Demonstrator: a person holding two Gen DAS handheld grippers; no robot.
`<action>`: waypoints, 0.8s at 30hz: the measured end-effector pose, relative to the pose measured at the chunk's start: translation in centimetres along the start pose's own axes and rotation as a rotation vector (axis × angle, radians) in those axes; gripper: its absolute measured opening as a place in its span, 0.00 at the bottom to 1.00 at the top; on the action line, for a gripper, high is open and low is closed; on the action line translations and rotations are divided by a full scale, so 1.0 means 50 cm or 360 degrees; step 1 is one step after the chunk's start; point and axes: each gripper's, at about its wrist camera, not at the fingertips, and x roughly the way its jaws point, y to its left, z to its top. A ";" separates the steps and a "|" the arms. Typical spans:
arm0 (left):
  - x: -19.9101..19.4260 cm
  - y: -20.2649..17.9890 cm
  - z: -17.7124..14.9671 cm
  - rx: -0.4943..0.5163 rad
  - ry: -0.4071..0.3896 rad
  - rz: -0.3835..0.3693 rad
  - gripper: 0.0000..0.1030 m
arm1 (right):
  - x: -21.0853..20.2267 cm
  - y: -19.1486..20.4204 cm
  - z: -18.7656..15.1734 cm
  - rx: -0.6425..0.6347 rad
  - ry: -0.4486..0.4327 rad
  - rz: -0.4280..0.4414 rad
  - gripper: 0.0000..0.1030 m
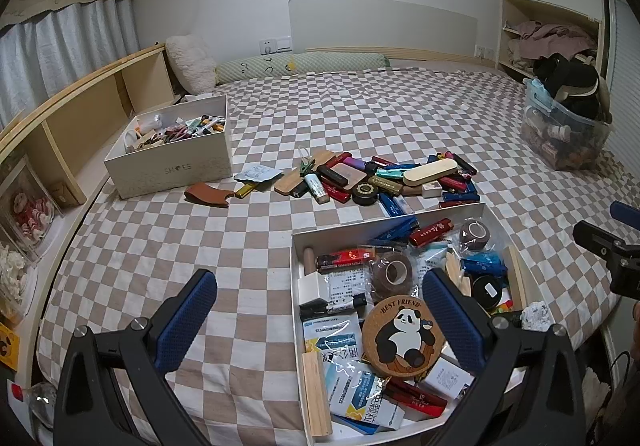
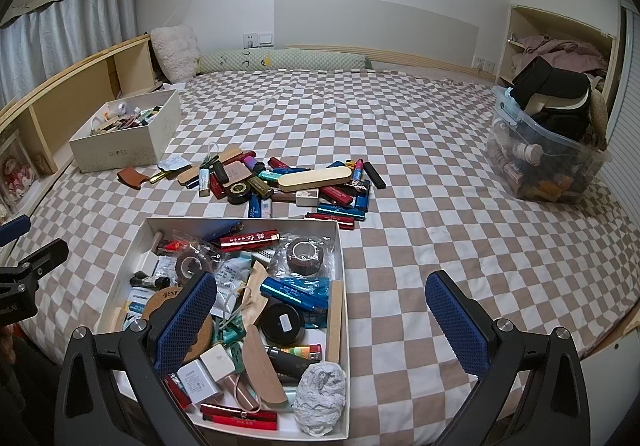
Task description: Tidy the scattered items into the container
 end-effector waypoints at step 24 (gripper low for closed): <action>0.028 0.011 -0.004 -0.0077 0.0081 -0.0115 1.00 | 0.047 0.007 -0.026 -0.0021 0.0104 0.0028 1.00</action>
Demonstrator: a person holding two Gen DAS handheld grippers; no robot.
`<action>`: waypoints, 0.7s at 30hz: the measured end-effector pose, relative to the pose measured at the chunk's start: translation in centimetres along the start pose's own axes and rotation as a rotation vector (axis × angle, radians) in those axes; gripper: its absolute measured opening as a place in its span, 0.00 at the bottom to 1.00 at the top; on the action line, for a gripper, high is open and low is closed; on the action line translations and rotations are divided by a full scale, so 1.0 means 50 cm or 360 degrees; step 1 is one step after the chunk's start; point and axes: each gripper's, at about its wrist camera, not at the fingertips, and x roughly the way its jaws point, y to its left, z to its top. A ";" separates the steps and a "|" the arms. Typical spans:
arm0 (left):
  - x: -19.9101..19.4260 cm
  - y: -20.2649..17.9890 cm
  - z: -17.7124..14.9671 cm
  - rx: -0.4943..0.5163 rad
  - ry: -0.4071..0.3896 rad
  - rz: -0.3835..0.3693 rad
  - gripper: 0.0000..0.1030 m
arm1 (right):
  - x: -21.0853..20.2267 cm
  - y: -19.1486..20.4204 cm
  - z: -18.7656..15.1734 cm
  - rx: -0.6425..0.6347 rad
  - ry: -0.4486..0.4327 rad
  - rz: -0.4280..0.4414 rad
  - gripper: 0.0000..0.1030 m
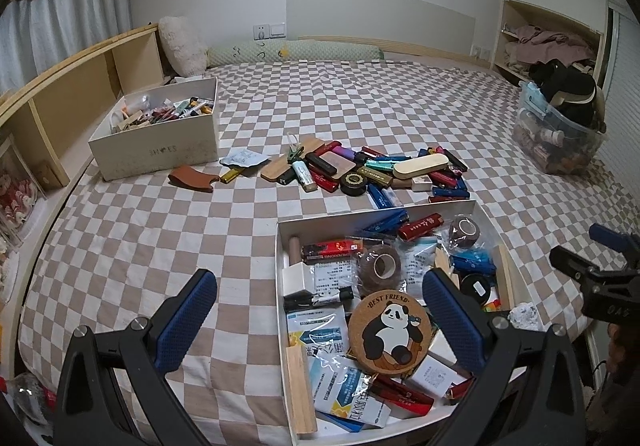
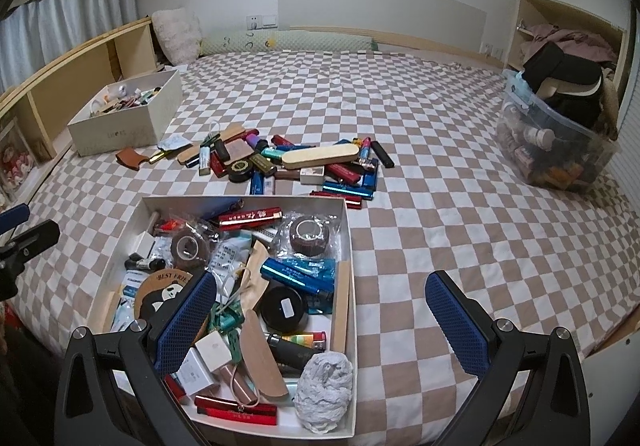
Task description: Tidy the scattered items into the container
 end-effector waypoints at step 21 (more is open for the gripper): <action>0.036 0.001 0.007 -0.0010 0.0074 -0.0054 1.00 | 0.085 -0.011 0.000 -0.0008 0.0135 0.0038 1.00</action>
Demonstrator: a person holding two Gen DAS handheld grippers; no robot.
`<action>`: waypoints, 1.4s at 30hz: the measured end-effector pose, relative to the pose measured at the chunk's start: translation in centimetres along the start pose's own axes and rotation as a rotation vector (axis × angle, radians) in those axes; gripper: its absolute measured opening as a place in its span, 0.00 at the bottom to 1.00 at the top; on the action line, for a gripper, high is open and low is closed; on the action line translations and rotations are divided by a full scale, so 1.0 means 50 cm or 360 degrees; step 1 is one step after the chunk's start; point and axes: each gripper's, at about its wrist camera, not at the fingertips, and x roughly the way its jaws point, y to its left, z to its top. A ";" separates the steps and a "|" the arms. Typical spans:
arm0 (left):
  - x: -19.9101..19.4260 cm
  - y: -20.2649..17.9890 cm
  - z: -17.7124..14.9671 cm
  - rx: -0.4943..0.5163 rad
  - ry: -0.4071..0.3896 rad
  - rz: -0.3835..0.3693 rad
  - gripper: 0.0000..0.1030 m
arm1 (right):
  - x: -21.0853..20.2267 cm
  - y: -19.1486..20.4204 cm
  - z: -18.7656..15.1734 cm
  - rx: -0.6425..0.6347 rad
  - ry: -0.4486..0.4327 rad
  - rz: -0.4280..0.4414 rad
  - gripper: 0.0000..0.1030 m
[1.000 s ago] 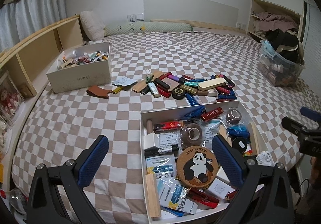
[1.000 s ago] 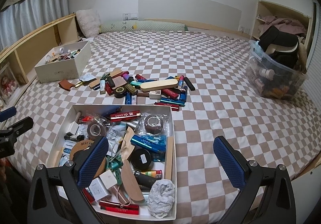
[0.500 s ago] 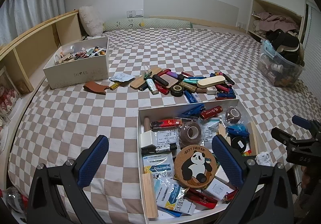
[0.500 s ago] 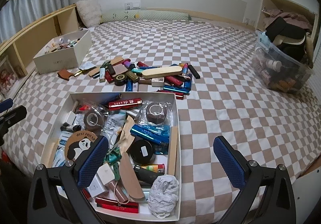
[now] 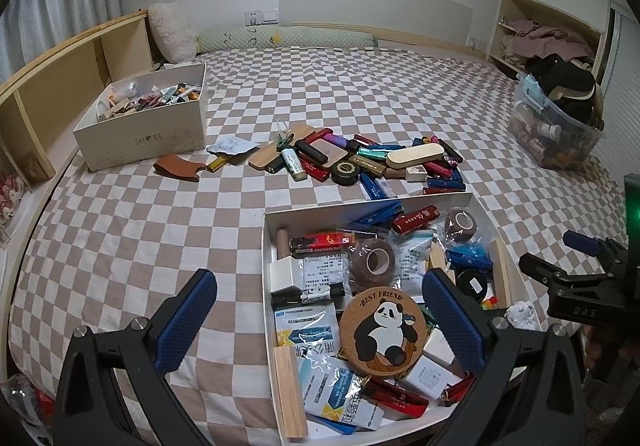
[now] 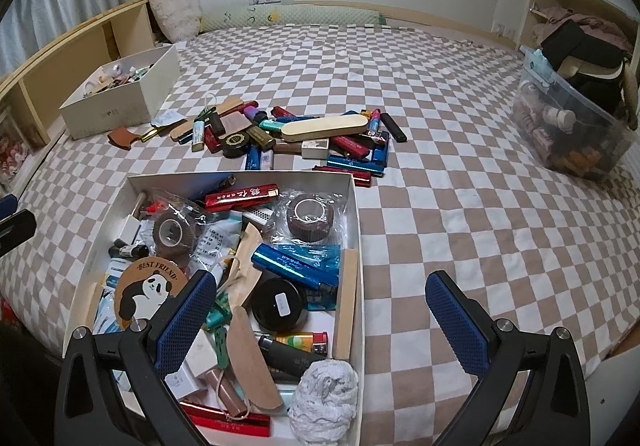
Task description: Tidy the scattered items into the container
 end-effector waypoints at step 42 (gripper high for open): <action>0.390 0.366 0.241 0.0198 0.0270 0.0307 1.00 | 0.105 -0.068 0.045 0.0185 0.0005 0.0233 1.00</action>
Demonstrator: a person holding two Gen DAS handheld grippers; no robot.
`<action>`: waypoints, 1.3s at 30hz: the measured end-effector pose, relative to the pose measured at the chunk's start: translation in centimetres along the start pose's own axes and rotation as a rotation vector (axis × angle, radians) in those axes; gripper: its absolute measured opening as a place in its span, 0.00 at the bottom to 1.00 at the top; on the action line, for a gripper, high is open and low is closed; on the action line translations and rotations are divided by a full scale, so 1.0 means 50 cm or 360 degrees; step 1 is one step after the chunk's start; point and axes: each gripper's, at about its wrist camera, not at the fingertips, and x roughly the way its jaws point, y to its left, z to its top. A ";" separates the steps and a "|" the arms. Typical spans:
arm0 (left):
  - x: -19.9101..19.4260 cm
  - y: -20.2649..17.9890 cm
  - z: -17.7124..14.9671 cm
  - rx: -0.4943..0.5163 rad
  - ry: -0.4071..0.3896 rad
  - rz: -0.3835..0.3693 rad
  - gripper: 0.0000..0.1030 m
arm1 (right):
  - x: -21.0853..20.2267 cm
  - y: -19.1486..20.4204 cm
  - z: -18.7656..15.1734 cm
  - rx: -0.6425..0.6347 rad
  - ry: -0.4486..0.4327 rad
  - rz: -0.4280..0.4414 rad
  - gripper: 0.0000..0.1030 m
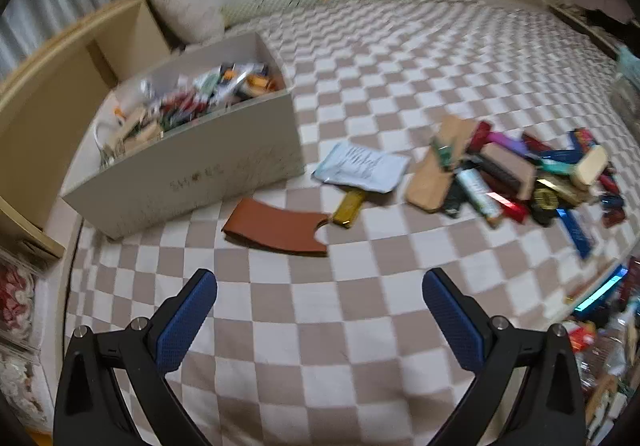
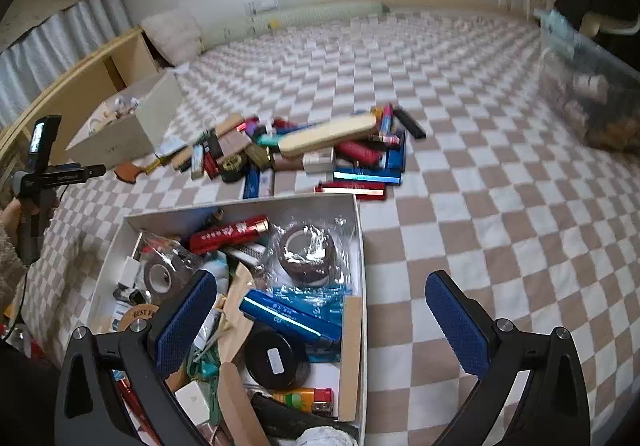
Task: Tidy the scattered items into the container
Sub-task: 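Reach the left tool to the brown leather strip while the right tool reaches the wooden stick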
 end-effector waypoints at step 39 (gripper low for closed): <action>0.240 0.097 0.062 0.0035 0.0070 -0.0192 0.99 | 0.329 -0.079 0.340 -0.0248 0.0140 -0.0027 1.00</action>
